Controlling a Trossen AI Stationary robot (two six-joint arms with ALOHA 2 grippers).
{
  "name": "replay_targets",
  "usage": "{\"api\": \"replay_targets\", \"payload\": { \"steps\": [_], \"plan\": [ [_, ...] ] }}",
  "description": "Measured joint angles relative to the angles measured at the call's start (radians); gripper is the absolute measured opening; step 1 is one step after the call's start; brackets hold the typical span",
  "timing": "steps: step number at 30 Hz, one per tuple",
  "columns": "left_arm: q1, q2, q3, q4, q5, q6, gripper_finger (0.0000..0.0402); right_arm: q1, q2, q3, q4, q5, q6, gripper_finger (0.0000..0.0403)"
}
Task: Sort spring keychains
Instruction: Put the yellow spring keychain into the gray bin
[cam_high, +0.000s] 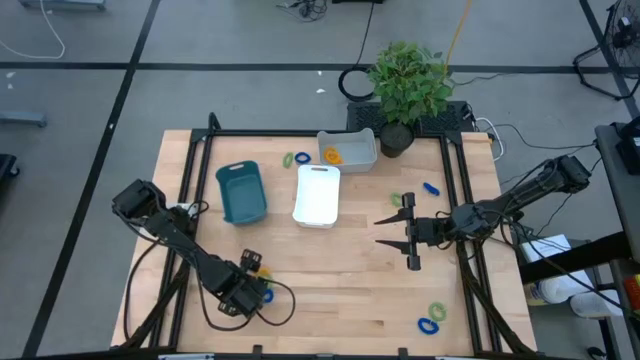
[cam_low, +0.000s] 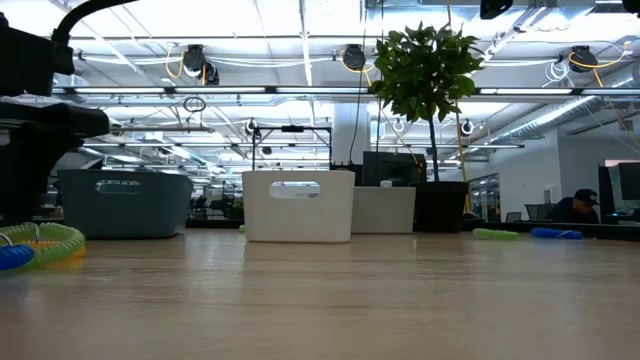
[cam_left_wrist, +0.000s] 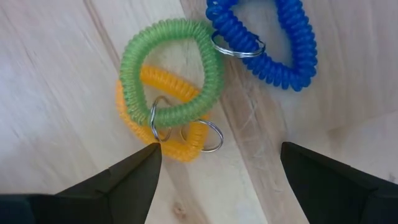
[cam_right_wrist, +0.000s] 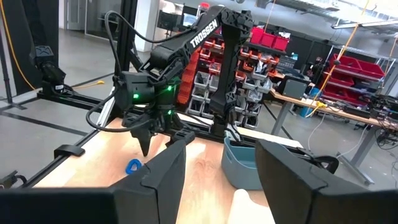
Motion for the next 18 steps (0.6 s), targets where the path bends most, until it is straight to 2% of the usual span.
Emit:
{"api": "replay_targets", "payload": {
  "steps": [4, 13, 18],
  "plan": [
    [-0.001, 0.000, 0.003, -0.004, -0.019, 0.031, 0.0335, 0.000, 0.000, 0.000, -0.019, 0.000, 0.010, 0.0183],
    [-0.028, 0.000, 0.004, 0.039, 0.013, 0.174, 0.0335, 0.000, 0.000, 0.000, -0.034, 0.002, 0.010, 0.0183],
    [-0.006, 0.000, 0.004, 0.043, 0.050, 0.165, 0.0335, 0.000, 0.000, 0.000, -0.034, 0.002, 0.011, 0.0183]
  ]
}}
